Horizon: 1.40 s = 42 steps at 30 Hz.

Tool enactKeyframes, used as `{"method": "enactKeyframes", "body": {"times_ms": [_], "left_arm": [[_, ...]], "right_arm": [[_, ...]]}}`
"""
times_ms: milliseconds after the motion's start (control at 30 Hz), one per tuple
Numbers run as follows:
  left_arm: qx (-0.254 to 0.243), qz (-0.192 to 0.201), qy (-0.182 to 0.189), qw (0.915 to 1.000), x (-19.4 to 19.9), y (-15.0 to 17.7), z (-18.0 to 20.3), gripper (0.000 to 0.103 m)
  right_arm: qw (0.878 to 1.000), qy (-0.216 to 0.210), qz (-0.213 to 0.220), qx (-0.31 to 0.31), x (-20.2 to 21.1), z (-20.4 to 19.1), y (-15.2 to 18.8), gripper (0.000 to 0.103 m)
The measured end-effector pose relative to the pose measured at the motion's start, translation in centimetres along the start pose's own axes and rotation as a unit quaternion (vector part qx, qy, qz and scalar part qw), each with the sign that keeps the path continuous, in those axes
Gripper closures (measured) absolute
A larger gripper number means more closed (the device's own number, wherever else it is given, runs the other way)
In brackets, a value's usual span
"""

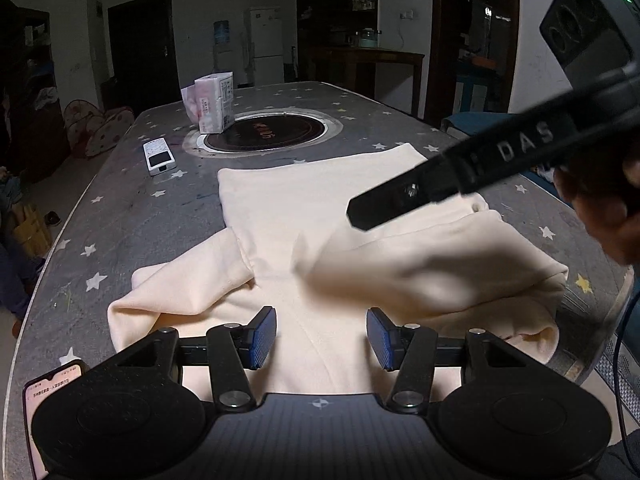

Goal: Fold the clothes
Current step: 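Fold the held sleeve across the sweatshirt body and open the right tool, then grasp the sweatshirt side near the printed emblem with the left tool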

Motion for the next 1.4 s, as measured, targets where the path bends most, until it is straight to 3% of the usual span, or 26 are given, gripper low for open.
{"method": "enactKeyframes", "body": {"times_ms": [167,300,433,633,867,1000,1400], "left_arm": [[0.003,0.007,-0.004,1.0,0.2,-0.4,-0.1,0.049],[-0.002,0.019,0.015,0.9997,0.4,-0.9,0.5,0.051],[-0.011,0.014,0.039,0.9991,-0.4,-1.2,1.9,0.055],[-0.028,-0.011,0.041,0.9987,-2.0,-0.7,3.0,0.062],[-0.031,0.005,0.037,0.9988,-1.5,-1.3,2.8,0.062],[-0.038,-0.012,0.037,0.9985,-2.6,-0.8,3.3,0.062],[-0.055,0.01,0.058,0.9968,-1.8,-1.0,4.6,0.062]], "right_arm": [[1.0,0.009,0.0,0.013,1.8,0.2,0.0,0.086],[0.996,0.087,-0.018,0.024,4.7,2.6,1.0,0.086],[0.99,0.132,-0.041,0.005,6.4,4.8,3.6,0.086],[0.987,0.153,-0.055,-0.011,6.3,6.3,6.8,0.086],[0.986,0.164,-0.028,0.011,6.4,6.3,5.3,0.086],[0.984,0.173,-0.034,0.01,5.8,7.2,6.0,0.089],[0.964,0.252,-0.069,0.039,6.1,6.6,6.9,0.092]]}}
Point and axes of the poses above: each gripper's, at about its wrist camera, not at the fingertips, and x roughly against the way its jaws point, z to its right, y to its underside, the point moved 4 cm from there along -x, roughly the way its jaws point, and after that the axes turned 15 degrees about -y, right-handed, at the moved point
